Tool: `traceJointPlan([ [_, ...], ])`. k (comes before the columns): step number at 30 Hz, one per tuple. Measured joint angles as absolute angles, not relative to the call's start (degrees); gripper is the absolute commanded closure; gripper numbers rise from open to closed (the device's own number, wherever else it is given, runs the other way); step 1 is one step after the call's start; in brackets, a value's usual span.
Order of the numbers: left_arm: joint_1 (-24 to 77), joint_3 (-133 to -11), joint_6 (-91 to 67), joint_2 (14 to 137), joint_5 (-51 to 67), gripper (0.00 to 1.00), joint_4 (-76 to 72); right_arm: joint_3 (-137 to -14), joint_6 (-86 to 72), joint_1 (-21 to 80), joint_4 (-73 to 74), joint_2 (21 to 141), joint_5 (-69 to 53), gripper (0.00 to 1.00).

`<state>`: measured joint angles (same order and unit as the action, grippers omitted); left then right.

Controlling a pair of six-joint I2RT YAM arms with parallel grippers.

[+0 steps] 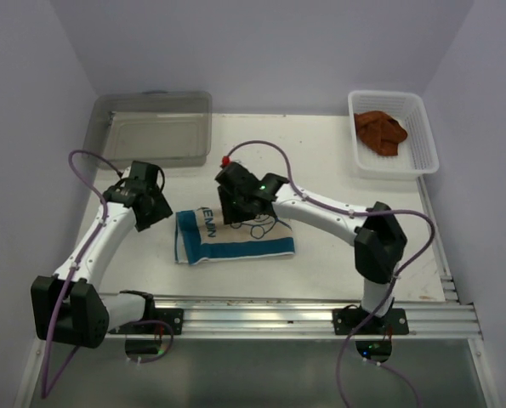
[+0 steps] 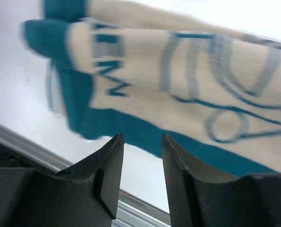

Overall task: Roll the towels
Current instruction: Fold the towel

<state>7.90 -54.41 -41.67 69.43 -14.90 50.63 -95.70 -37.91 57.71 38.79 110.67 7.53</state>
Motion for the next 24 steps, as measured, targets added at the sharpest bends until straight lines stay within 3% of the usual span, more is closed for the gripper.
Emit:
traceJointPlan([
  [7,15.9,-51.09,-38.15,69.34,-10.76,0.45,44.18,-74.24,-39.33,44.69,36.21,94.32,9.15,0.59],
  [13,17.37,-47.35,-38.39,72.38,-9.34,0.45,39.59,-69.73,-40.34,45.65,36.32,90.54,9.45,0.59],
  [20,17.37,-43.46,-38.96,75.77,-8.99,0.67,34.94,-69.71,-40.51,46.06,36.21,90.17,9.52,0.59],
  [24,17.37,-42.52,-39.55,75.96,-8.58,0.7,33.82,-69.73,-40.51,46.06,36.23,90.17,9.5,0.59],
])
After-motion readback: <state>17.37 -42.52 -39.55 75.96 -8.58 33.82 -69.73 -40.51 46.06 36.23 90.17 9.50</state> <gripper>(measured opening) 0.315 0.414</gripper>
